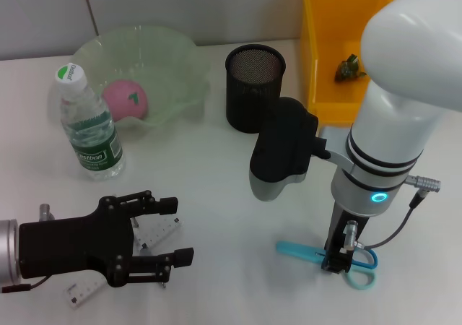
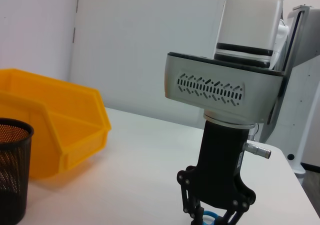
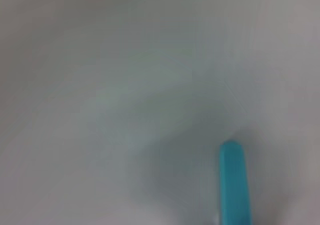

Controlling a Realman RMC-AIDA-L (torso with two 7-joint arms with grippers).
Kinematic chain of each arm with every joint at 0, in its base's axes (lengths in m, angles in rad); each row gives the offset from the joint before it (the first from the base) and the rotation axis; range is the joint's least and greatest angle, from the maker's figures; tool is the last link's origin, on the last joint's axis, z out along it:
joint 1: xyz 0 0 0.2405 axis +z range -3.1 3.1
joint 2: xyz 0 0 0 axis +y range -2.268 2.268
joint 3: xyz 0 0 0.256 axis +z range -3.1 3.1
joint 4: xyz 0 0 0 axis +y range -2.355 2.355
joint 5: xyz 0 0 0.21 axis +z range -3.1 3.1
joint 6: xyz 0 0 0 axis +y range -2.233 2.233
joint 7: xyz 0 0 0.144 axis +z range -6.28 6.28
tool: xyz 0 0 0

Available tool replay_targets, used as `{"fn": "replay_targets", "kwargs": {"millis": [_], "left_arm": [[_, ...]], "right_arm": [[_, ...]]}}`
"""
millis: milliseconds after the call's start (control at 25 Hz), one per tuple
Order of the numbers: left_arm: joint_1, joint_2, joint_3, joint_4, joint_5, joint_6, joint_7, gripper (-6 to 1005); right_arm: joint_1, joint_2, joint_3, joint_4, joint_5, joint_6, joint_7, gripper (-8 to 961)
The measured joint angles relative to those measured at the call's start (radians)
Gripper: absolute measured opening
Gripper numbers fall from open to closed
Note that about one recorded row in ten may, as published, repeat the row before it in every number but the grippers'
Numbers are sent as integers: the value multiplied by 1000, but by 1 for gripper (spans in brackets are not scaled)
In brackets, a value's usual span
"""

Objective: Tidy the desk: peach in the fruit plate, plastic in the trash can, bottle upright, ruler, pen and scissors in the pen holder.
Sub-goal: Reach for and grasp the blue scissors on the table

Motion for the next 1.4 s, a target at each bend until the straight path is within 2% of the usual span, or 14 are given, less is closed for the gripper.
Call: {"fn": "replay_targets", "kwargs": {"millis": [320,1400], "left_arm": [[0,0,-1,0,-1,0,1,831],[0,3,-2,-11,-17,5,2,832]], "right_arm": [[1,-3,52,3,4,1,-6,237],[-4,-2,41,23,-1,-6,-7,244]]}}
